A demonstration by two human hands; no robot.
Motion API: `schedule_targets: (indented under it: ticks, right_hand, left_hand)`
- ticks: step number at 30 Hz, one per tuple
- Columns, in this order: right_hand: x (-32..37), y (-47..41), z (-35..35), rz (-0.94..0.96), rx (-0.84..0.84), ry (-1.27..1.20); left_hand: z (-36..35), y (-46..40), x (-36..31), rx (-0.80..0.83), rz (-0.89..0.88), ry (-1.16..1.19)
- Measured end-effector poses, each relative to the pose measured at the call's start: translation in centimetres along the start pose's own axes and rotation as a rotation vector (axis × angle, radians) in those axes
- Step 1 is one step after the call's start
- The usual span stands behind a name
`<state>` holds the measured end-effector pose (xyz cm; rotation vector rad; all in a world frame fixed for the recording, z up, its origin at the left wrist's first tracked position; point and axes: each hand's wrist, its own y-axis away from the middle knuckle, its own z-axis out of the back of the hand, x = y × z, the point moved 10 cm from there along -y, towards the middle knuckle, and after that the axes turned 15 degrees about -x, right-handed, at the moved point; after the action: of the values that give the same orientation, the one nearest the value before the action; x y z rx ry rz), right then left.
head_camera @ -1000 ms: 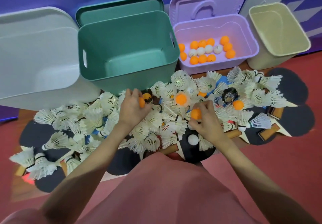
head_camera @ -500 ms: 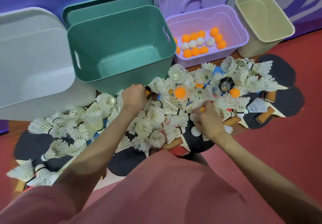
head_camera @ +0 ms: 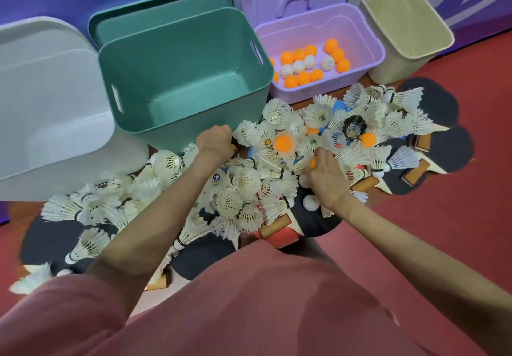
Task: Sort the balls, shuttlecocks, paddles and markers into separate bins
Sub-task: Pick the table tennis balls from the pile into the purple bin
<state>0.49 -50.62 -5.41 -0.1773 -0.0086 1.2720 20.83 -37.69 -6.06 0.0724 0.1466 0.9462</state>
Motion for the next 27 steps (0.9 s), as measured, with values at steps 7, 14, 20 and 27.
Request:
schedule_targets:
  ticks: [7, 14, 20, 27]
  right_hand:
    - [-2.0, -0.7, 2.6, -0.105, -0.092, -0.272]
    - [-9.3, -5.0, 5.6, -0.347, -0.296, -0.510]
    - [-18.3, -12.2, 3.7, -0.538, -0.357, -0.610]
    - [-22.7, -21.1, 0.3, -0.493, -0.245, -0.490]
  left_hand:
    - [3.2, 1.9, -0.1, -0.086, 0.036, 0.064]
    - [6.7, 4.6, -4.9, -0.183, -0.001, 0.229]
    - [9.5, 1.8, -11.6, -0.276, -0.083, 0.395]
    - [11.5, -8.9, -17.1, -0.302, -0.064, 0.322]
